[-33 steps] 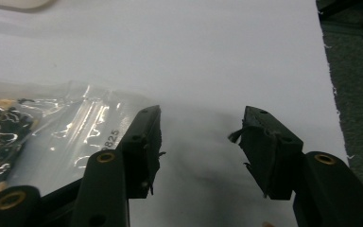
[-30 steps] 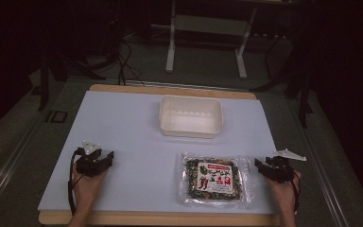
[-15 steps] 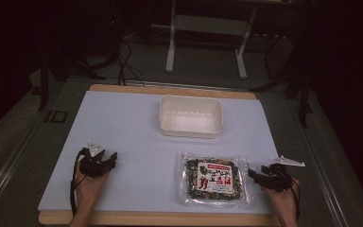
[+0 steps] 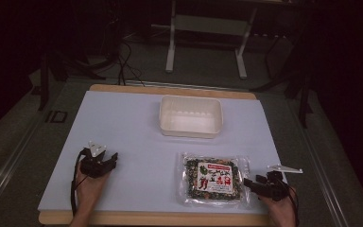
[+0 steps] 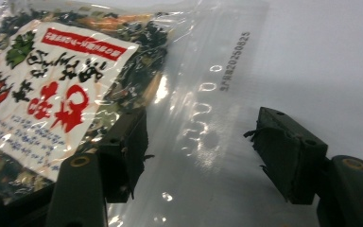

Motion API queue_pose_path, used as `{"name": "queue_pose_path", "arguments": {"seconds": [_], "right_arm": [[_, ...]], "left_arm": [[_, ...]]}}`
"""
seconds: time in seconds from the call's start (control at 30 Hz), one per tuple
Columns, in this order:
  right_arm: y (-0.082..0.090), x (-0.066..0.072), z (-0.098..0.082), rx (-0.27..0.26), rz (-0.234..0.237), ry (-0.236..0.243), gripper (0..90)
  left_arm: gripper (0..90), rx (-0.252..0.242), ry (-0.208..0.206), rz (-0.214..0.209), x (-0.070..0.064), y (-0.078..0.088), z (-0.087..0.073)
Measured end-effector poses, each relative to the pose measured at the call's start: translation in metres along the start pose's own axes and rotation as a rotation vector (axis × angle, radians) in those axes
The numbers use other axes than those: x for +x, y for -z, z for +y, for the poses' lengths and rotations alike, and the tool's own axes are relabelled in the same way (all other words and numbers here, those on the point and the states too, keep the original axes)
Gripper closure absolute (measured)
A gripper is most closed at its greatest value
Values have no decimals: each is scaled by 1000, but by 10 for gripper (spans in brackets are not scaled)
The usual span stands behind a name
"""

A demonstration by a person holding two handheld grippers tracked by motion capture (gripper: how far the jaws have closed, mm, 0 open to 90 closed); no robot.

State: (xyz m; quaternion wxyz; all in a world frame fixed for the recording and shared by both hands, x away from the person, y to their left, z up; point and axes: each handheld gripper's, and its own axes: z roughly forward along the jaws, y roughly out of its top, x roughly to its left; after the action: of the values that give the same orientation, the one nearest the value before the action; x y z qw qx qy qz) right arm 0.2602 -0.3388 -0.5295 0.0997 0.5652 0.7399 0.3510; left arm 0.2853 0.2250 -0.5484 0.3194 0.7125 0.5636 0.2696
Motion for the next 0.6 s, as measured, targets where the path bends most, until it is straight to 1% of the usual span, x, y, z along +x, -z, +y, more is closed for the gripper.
{"name": "queue_pose_path", "arguments": {"seconds": [0.03,0.07,0.1,0.27,0.37,0.43,0.57,0.6], "right_arm": [[0,0,0,3,18,-8,387],[0,0,0,6,47,-24,396],[0,0,0,7,65,-30,395],[0,4,3,4,90,-24,429],[0,9,7,0,96,-1,465],[-2,11,8,13,109,12,487],[-12,19,9,65,84,79,548],[-12,20,9,65,84,84,558]], "left_arm": [[476,2,-4,0,0,0,0],[475,2,-5,0,0,0,0],[475,2,-4,1,0,0,0],[474,2,-4,3,-1,0,0],[473,3,-6,3,-1,0,0],[473,3,-8,3,-1,0,0],[473,5,-9,3,-1,0,0],[473,4,-8,4,-1,-1,0]]}}
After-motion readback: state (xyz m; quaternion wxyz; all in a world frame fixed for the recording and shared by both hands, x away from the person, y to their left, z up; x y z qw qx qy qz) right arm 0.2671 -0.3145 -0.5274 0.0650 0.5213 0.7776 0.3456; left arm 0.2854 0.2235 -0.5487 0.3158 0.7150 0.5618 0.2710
